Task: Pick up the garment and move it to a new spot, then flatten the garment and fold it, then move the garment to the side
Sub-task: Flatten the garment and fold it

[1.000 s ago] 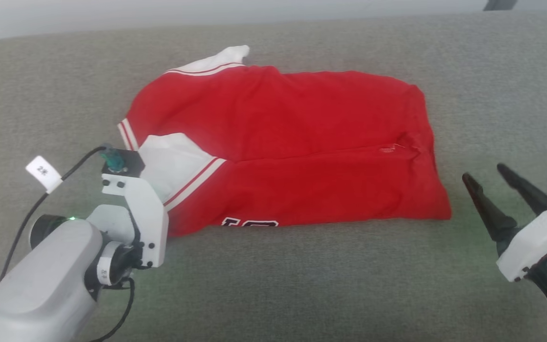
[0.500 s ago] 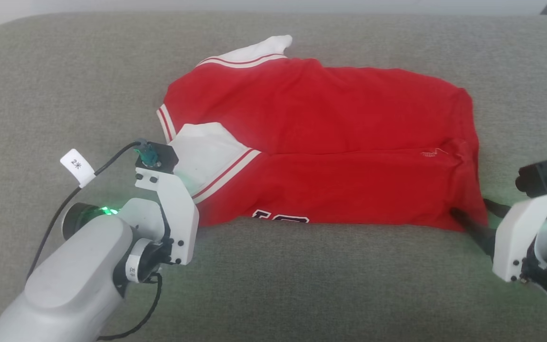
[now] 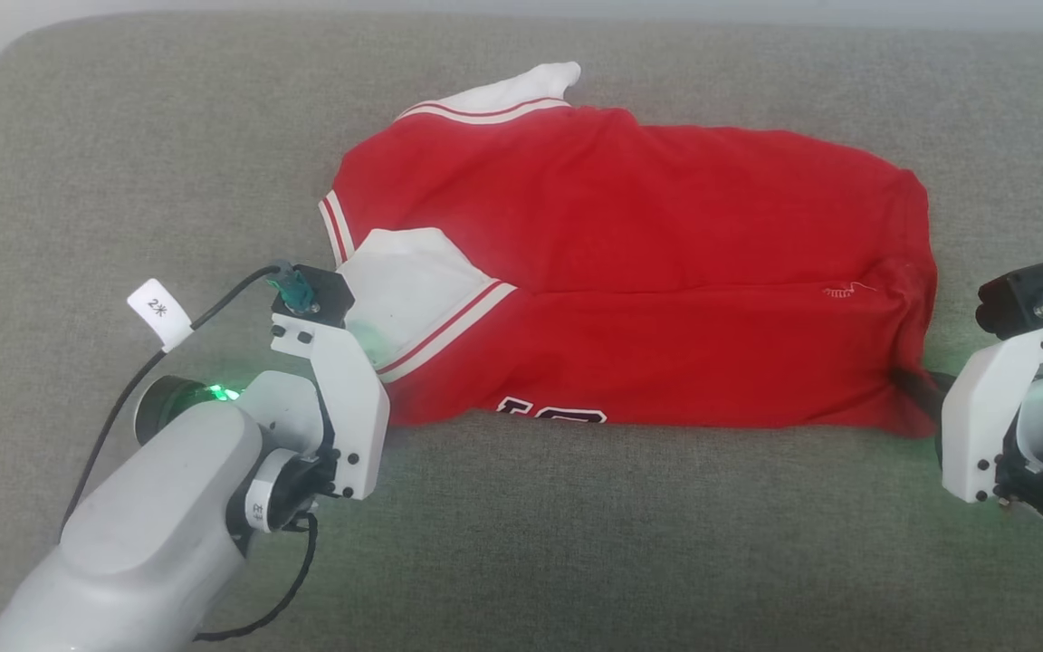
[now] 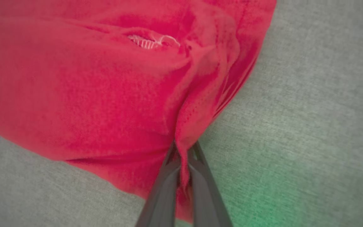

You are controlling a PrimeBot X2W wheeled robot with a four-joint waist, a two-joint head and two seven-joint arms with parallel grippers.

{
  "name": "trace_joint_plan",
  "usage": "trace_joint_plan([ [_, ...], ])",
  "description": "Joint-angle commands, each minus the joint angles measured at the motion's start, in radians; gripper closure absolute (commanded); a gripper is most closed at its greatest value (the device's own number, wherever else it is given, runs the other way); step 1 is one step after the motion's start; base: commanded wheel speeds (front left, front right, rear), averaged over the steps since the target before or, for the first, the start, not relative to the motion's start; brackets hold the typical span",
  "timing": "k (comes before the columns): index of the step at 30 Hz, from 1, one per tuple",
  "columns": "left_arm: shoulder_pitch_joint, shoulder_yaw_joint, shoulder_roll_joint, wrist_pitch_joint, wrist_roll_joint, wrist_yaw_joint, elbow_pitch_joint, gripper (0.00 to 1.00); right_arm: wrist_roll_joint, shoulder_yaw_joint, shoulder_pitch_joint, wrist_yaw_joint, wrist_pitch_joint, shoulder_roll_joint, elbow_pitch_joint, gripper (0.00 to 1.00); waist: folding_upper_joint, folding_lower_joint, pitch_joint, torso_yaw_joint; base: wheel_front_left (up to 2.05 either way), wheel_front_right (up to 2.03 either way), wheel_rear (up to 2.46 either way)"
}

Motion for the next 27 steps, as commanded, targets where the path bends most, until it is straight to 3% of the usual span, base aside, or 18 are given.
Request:
trace_joint_plan([
  [1,0.000,-0.003,0.002,-0.002,-0.003,0.000,0.014,1.00,-0.004,0.005,0.009,-0.002,-0.002,0.001,0.016,1.00,-0.0001,0.0000,-0.004,-0.001,0.00,0.00,0.00],
  [12,0.042,0.013,0.098,0.086,-0.022,0.052,-0.111,1.00,0.039,-0.039,0.063,-0.002,0.040,-0.099,-0.100,1.00,-0.0001,0.0000,-0.048,0.002,0.00,0.00,0.00],
  [22,0.184,0.002,0.204,0.187,-0.034,0.190,-0.375,1.00,0.085,-0.097,0.245,-0.002,0.132,-0.166,-0.275,1.00,-0.0001,0.0000,-0.075,0.008,0.00,0.00,0.00],
  [27,0.250,-0.007,0.209,0.190,-0.050,0.227,-0.425,1.00,0.095,-0.133,0.333,-0.002,0.159,-0.133,-0.318,1.00,-0.0001,0.0000,-0.075,0.003,0.00,0.00,0.00],
])
